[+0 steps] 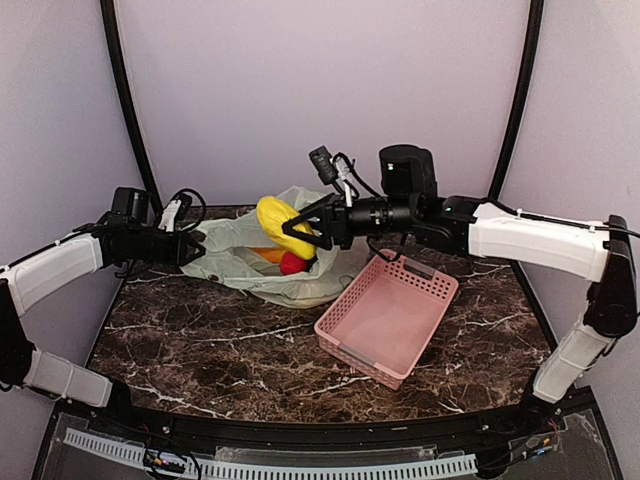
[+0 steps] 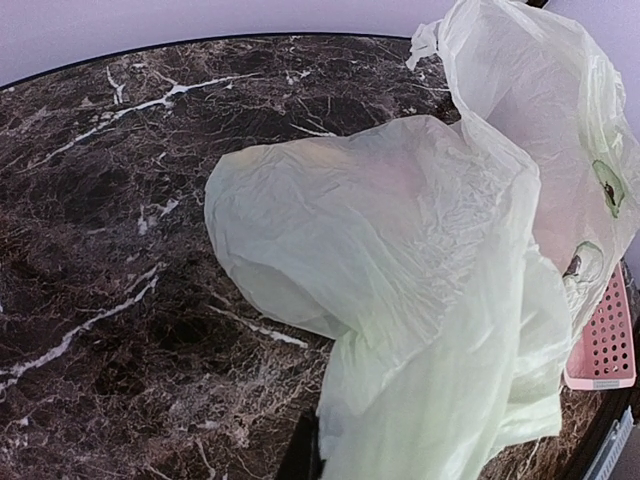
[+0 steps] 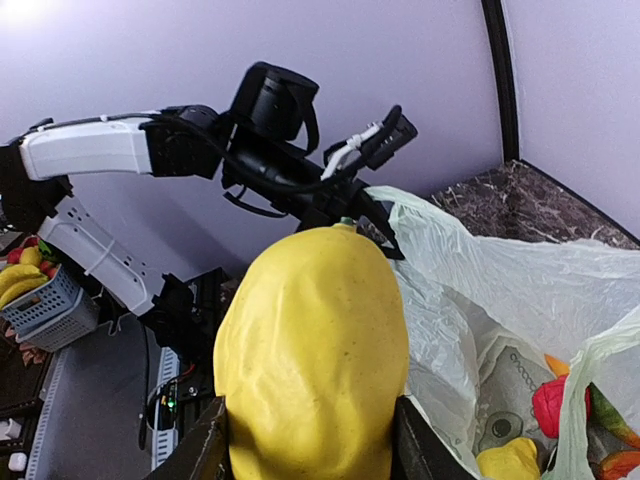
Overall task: Untie the knot of the plastic bag and take out the fruit
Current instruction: Place the fake fruit in the bin.
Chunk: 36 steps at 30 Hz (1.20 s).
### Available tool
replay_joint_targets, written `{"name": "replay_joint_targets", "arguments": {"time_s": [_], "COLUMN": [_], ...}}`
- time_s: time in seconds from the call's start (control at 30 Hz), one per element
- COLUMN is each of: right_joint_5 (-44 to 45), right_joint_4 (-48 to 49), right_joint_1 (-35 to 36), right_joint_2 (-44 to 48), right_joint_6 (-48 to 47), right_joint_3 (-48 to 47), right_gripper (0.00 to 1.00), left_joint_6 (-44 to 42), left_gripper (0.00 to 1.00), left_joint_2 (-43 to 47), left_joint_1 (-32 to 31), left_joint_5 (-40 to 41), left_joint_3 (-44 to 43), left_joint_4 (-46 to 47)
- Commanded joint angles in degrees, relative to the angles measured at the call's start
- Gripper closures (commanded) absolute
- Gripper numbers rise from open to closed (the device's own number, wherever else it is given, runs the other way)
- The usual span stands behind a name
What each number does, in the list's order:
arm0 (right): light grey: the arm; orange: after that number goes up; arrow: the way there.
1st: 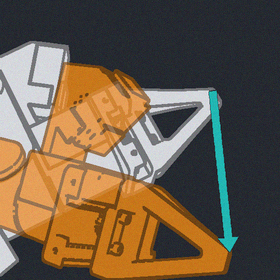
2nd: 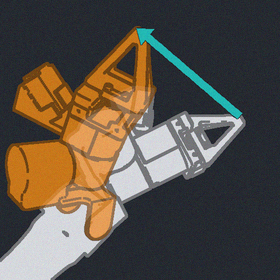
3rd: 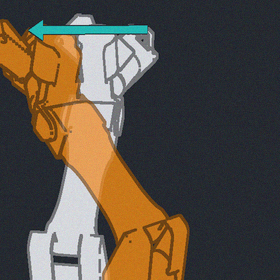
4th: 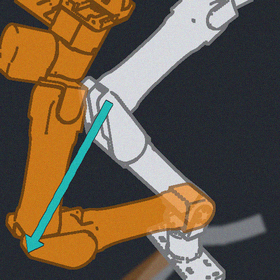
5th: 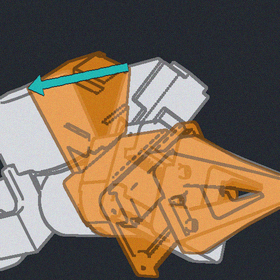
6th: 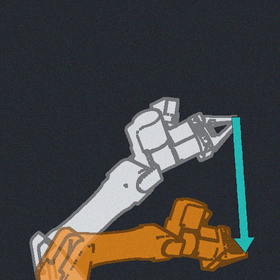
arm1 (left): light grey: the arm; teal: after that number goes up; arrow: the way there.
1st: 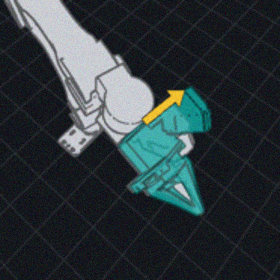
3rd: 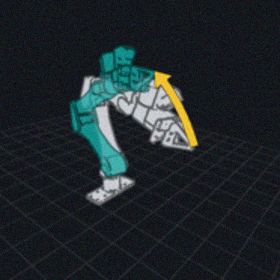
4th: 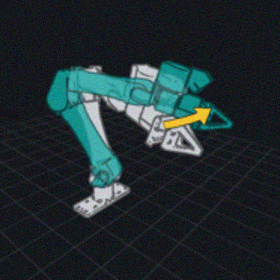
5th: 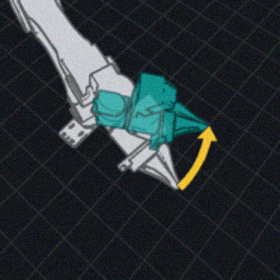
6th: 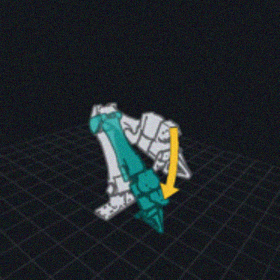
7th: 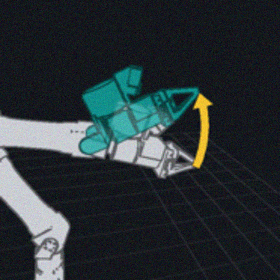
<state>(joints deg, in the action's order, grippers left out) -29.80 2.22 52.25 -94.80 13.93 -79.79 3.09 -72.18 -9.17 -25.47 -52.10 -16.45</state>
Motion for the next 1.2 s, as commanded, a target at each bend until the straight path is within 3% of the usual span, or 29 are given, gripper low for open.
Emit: {"name": "replay_joint_targets", "arguments": {"time_s": [0.0, 0.13, 0.47, 0.7, 1.17], "right_joint_5": [-0.7, 7.4, 28.7, 25.0, 25.6], "right_joint_4": [6.5, 4.3, -11.7, -8.3, -5.3], "right_joint_1": [0.2, -1.0, -8.4, -16.3, -17.5], "right_joint_2": [6.1, 11.5, 23.4, 22.9, 4.9], "right_joint_6": [2.2, 2.5, 6.8, 9.8, 12.6], "right_joint_3": [4.0, 8.6, 22.1, 33.3, 29.6], "right_gripper": [1.00, 1.00, 1.00, 1.00, 0.99], "left_joint_6": [-0.2, -0.2, -0.4, -0.3, -0.6], "left_gripper": [0.99, 0.99, 0.99, 0.99, 0.99], "left_joint_2": [0.8, 0.8, 2.0, 1.1, 0.9], "left_joint_1": [0.2, 0.2, 0.2, 0.2, 0.2], "left_joint_5": [0.3, 0.1, 1.1, 0.1, -0.1], "left_joint_3": [0.7, 0.7, 1.3, 0.9, 0.7], "left_joint_4": [-1.0, -1.1, -1.1, -1.0, -1.3]}}
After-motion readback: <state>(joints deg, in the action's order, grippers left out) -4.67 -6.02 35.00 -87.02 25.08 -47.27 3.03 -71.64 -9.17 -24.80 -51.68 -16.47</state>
